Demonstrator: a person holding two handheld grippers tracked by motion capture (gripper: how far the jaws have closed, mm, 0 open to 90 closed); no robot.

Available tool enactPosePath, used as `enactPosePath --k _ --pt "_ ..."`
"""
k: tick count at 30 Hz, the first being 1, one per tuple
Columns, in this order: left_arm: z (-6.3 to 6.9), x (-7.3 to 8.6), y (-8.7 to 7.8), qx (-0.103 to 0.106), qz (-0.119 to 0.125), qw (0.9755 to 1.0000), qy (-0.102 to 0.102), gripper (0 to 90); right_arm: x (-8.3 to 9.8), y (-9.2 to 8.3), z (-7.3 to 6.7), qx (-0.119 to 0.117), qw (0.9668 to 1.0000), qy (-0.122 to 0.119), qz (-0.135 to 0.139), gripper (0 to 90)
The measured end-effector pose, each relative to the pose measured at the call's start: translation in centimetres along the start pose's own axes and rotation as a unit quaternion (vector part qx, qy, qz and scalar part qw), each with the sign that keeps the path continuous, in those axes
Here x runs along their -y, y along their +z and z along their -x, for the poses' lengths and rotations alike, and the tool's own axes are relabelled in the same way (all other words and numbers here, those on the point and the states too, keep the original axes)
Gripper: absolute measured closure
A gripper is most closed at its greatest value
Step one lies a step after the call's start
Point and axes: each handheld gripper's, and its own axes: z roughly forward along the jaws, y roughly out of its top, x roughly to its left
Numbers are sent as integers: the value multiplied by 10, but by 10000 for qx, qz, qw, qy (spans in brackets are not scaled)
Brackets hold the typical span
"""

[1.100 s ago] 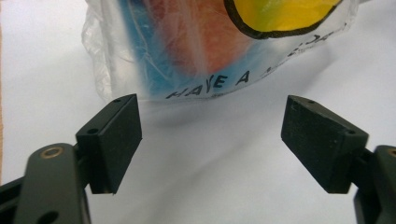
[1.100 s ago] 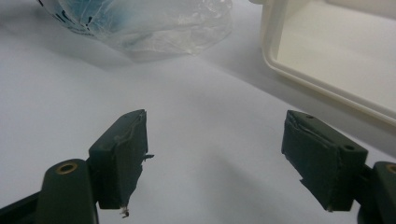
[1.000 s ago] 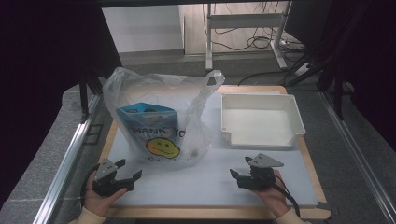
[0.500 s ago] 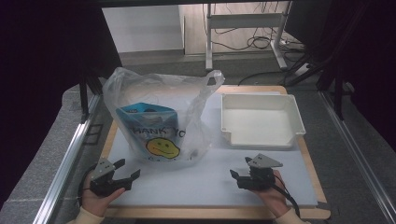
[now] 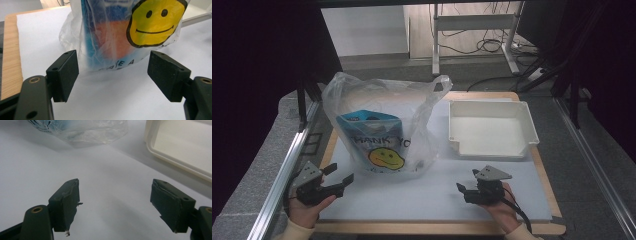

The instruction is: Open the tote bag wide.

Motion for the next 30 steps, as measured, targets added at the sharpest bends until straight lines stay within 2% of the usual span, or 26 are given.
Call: enactPosePath --k 5,8,13,21,24,25,26,30 --pt "-4 -8 -3 -11 21 10000 -73 251 0 1 0 -2 10000 20 -24 236" --pt "-6 -11 -3 29 -53 9999 -131 236 1 1 0 -12 10000 31 -43 236" --pt "-7 -21 -7 -15 -68 9999 -146 253 -1 2 0 9 10000 -16 -35 236" --pt "-12 -42 -17 -58 142 9998 -136 284 0 4 -2 -6 9999 -48 -96 236" --pt "-15 -59 -24 -96 259 9995 -170 284 -1 1 -1 29 10000 20 -50 236" --pt "-15 -59 -24 -96 259 9995 -170 285 -1 1 -1 29 10000 20 -50 236" --pt "-17 -66 -27 -114 338 9992 -198 286 -1 0 -1 42 10000 8 -40 236" --pt "-18 -79 -31 -134 452 9986 -222 294 -1 -1 0 48 10000 9 -22 236"
